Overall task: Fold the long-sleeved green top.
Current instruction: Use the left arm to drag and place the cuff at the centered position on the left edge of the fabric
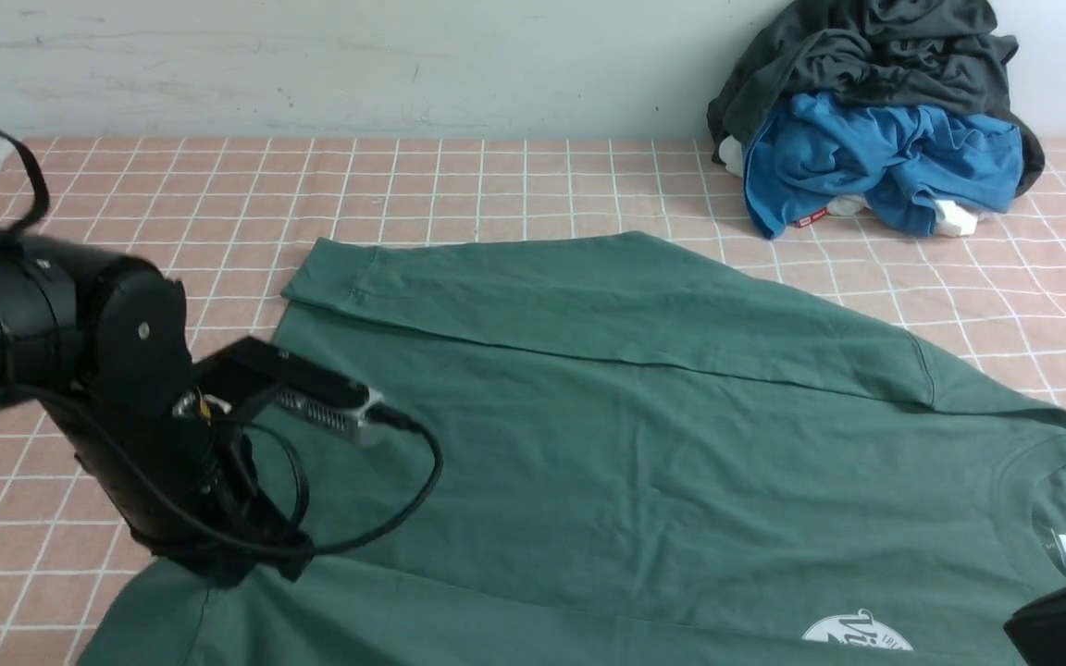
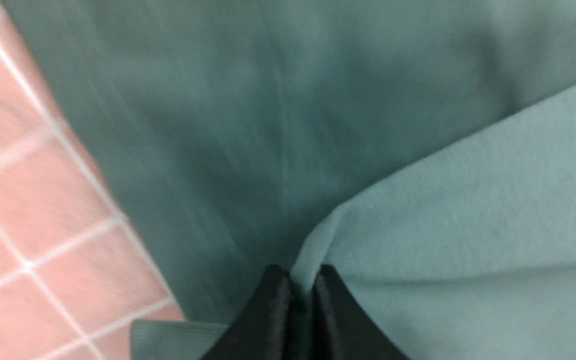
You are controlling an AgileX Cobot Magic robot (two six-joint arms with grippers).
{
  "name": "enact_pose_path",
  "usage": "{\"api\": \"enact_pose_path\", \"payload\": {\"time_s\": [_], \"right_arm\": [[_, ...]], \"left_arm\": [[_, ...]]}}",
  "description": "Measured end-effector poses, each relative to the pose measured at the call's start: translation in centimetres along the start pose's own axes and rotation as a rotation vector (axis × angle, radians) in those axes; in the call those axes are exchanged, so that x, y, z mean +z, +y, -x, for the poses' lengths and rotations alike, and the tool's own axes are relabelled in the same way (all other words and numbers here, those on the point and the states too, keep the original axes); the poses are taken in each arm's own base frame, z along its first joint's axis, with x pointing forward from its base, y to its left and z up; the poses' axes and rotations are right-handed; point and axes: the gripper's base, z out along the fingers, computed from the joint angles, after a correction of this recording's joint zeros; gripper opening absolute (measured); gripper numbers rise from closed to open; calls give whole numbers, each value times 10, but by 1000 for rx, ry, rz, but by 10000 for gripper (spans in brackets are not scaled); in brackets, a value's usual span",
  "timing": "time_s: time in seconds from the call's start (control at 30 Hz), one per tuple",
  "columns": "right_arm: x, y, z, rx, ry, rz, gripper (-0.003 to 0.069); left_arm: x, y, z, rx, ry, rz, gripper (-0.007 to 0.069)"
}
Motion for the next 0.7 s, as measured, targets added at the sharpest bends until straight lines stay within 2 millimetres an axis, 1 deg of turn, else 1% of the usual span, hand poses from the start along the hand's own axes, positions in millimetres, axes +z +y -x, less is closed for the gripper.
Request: {"api": "enact_pose_path", "payload": {"time_s": [0.2,0.23,0.27,0.33,0.4,0.47,0.57,0.6,0.7], "right_arm": [[0,-4,3,14,-34,-46,-14],[0,-5,3,12,-35,-50,-14],[1,-8,4,38,-30,-83,-14],[3,-13,4,78,-12,-131,-14],[5,-17,4,110,1,-169,-14],[4,-21,3,140,6,-209,-14],[4,-22,2,156,11,-226,-14],[4,-23,1,163,16,-228,-14],[4,-22,1,167,21,-227,-14]], "left_arm": [[-66,7,44,36,-176,33,20],[-68,7,46,38,-180,34,20],[-84,9,57,43,-218,41,20],[-97,11,70,44,-243,44,20],[-101,12,80,43,-249,38,20],[-95,13,93,40,-237,28,20],[-82,15,103,44,-211,23,20],[-65,17,110,50,-171,25,22],[-28,22,118,62,-81,39,54]]}}
